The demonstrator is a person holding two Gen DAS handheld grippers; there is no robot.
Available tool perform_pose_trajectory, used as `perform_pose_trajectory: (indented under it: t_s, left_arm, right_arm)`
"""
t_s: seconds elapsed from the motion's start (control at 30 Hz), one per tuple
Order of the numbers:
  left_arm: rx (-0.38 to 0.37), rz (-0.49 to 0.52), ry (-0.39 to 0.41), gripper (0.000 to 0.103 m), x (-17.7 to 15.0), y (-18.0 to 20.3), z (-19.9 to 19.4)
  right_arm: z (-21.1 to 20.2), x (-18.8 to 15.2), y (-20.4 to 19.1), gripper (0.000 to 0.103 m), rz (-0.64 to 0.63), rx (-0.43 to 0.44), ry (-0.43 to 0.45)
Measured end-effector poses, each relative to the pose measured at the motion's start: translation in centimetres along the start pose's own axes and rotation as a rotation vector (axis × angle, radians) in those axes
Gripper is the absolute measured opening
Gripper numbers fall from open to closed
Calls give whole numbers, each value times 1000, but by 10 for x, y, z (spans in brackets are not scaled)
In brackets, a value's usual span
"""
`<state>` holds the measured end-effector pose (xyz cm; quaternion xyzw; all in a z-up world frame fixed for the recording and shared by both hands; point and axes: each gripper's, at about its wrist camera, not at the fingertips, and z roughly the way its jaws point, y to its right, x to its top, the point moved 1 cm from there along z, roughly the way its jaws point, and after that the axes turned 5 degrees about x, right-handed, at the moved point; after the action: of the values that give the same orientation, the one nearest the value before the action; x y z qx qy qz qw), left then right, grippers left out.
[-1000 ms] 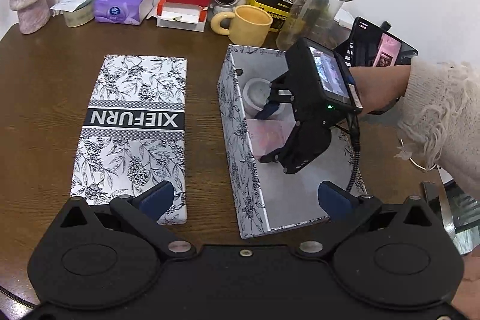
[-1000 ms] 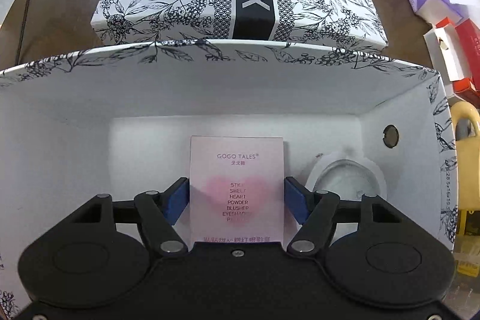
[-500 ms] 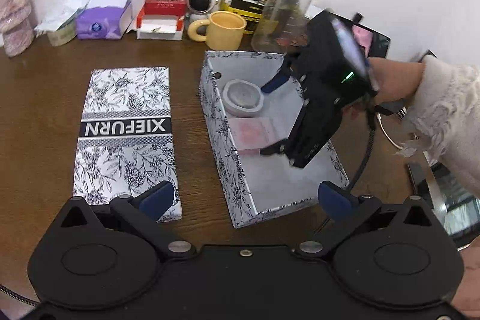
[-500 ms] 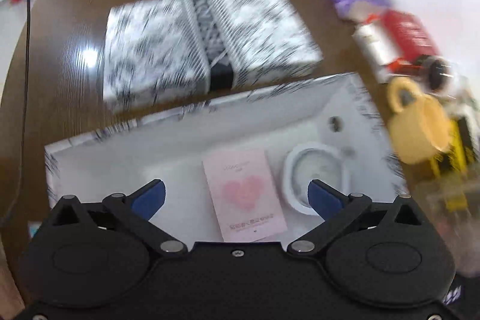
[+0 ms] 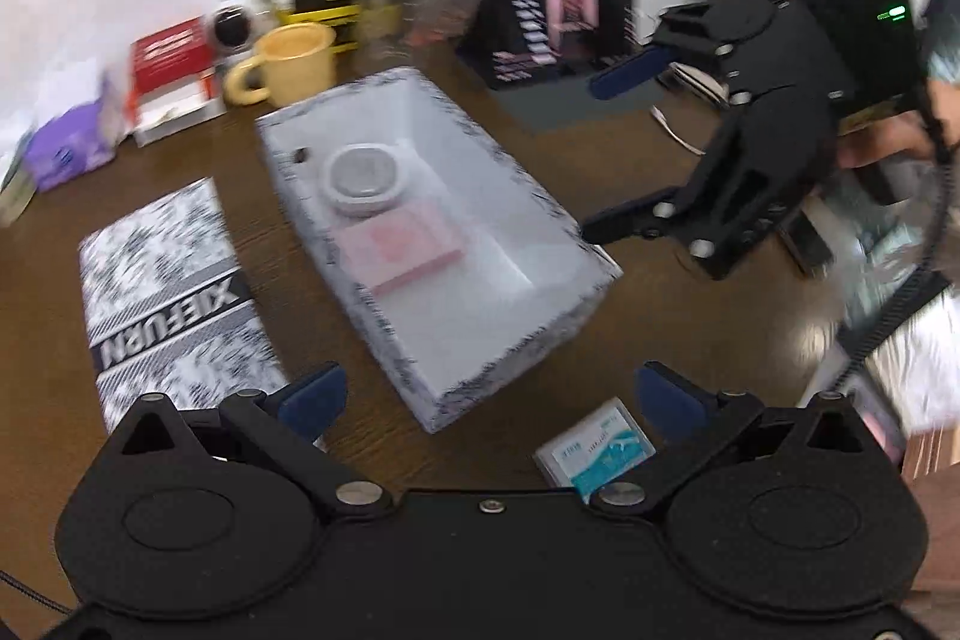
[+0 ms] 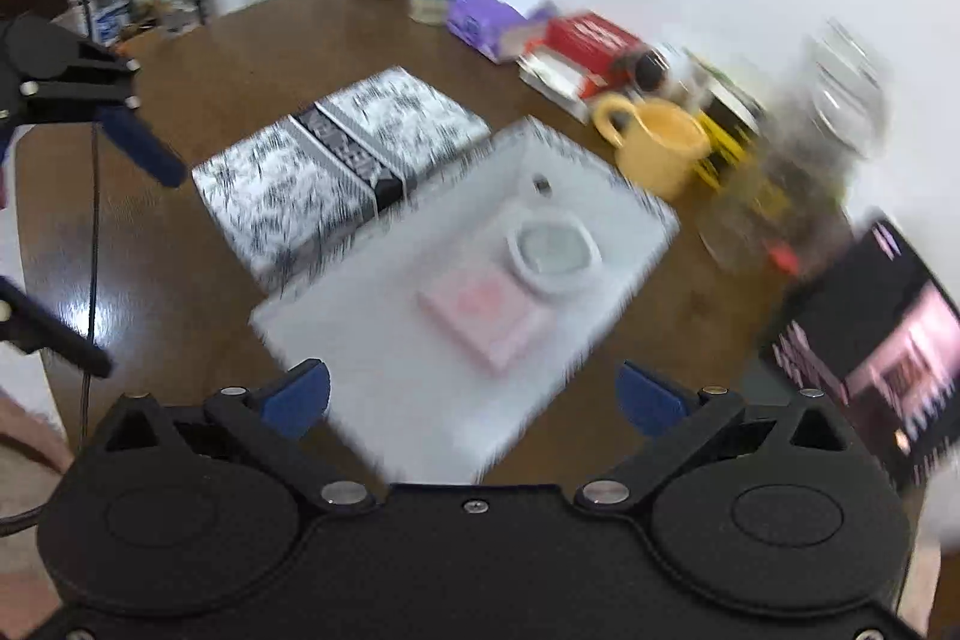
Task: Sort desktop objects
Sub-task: 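Lower the left gripper onto the blue-white floss-pick box and close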
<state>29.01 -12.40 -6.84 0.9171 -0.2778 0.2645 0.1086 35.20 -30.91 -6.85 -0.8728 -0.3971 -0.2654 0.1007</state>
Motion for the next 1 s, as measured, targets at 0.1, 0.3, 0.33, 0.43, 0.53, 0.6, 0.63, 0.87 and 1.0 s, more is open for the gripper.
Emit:
perform_pose_trajectory:
  t_s: [0.1, 0.3, 0.33, 0.43, 0.53, 0.6, 0.63, 0.87, 1.0]
  left_arm:
    - [-52, 107, -25, 103, -1, 22, 12]
    - [-85, 342, -41, 103, -13, 68, 40]
    - [-85, 374, -49, 103, -16, 73, 46]
    - [-100, 454, -81, 103, -26, 88, 61]
    - [-121, 542, -105, 102, -37, 103, 77]
    - [-120, 600, -124, 102, -44, 113, 90]
    - [-121, 627, -135, 102, -48, 117, 97]
    - [-116, 778, -218, 89, -67, 127, 143]
    - [-123, 807, -246, 80, -73, 121, 161]
  right_arm:
    - [-18, -27, -13, 103, 69, -43, -31]
    - [-41, -71, -46, 103, 183, -97, -89]
    - [-42, -77, -52, 103, 195, -104, -101]
    - [-39, -100, -62, 103, 236, -139, -153]
    - [-35, -124, -67, 103, 300, -148, -190]
    - [-32, -134, -71, 103, 328, -143, -205]
    - [-30, -138, -74, 103, 336, -142, -210]
    - [-18, -144, -90, 103, 344, -98, -222]
    - [-14, -145, -91, 103, 350, -85, -223]
